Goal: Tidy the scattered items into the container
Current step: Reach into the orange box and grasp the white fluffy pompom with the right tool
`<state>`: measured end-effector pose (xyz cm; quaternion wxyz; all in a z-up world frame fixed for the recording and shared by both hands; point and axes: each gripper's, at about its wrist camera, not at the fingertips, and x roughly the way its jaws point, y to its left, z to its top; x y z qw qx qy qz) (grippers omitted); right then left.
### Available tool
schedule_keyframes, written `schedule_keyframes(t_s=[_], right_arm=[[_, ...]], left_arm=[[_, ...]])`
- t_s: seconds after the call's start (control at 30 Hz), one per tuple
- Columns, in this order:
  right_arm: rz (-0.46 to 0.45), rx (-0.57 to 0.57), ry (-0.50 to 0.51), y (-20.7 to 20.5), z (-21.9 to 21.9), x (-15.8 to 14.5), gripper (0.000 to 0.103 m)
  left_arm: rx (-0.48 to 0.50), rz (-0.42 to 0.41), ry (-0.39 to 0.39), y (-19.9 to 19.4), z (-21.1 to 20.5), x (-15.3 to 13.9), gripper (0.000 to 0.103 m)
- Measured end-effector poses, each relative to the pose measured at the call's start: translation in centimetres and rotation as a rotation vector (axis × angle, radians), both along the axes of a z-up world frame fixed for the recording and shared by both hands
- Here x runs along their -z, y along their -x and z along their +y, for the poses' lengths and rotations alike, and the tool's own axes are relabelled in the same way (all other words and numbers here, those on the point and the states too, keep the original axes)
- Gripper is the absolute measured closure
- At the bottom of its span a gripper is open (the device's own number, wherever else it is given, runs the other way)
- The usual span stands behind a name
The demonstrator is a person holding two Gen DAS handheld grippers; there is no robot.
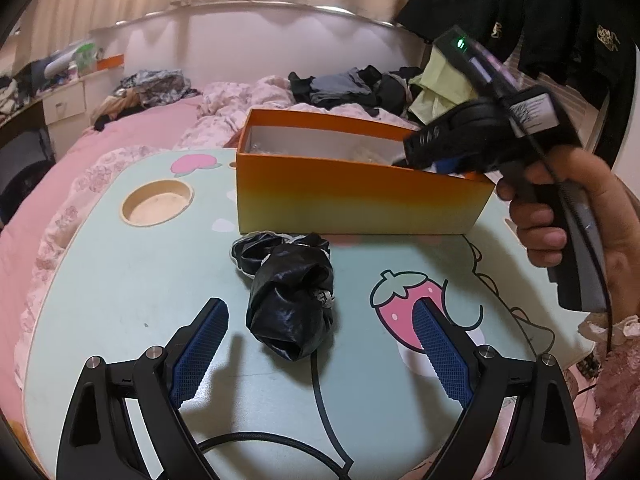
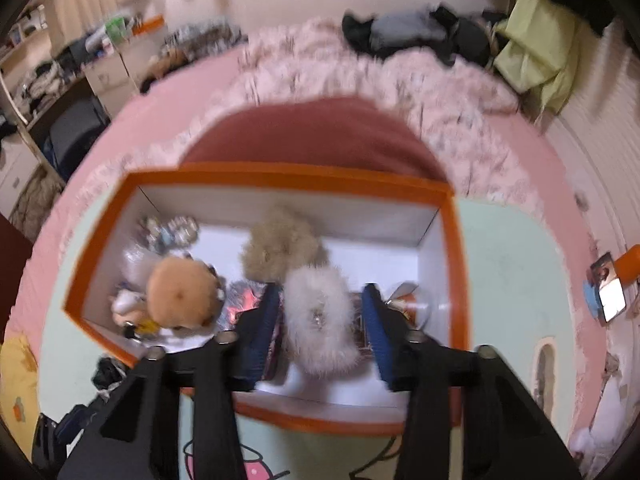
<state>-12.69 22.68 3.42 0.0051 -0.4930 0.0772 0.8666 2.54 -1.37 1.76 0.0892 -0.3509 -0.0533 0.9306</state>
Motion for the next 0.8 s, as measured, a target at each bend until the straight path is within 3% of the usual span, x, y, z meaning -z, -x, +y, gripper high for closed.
schedule_keyframes(t_s=[0.13,0.33,0.43,0.57,0.8], right_arm=[[0.054,0.010,0.001,-1.0,0.5,-0.2,0.078],[0.287,0.013,0.087,-6.2,0.8,-5.3,0.078],[0.331,-0.054,0.152,-8.6,0.6,-6.5,0.078],[0.307,-0.091,0.192,-11.4,0.2,-4.4,0.078],[0.211,-0.006,0.159,-12.3,-1.4,1.7,0.078]], left_arm=[[-0.004,0.000,-0.003,0.0,0.1,0.0,0.010],[-0.008,-0.005,0.003,0.1,0.4,0.0,0.010],[-0.014,-0.008,0.002,0.2,0.4,0.1,0.010],[-0.025,-0.012,-0.008,0.3,0.2,0.2,0.010],[-0.031,-0.010,0.005,0.1,0.3,0.2,0.010]])
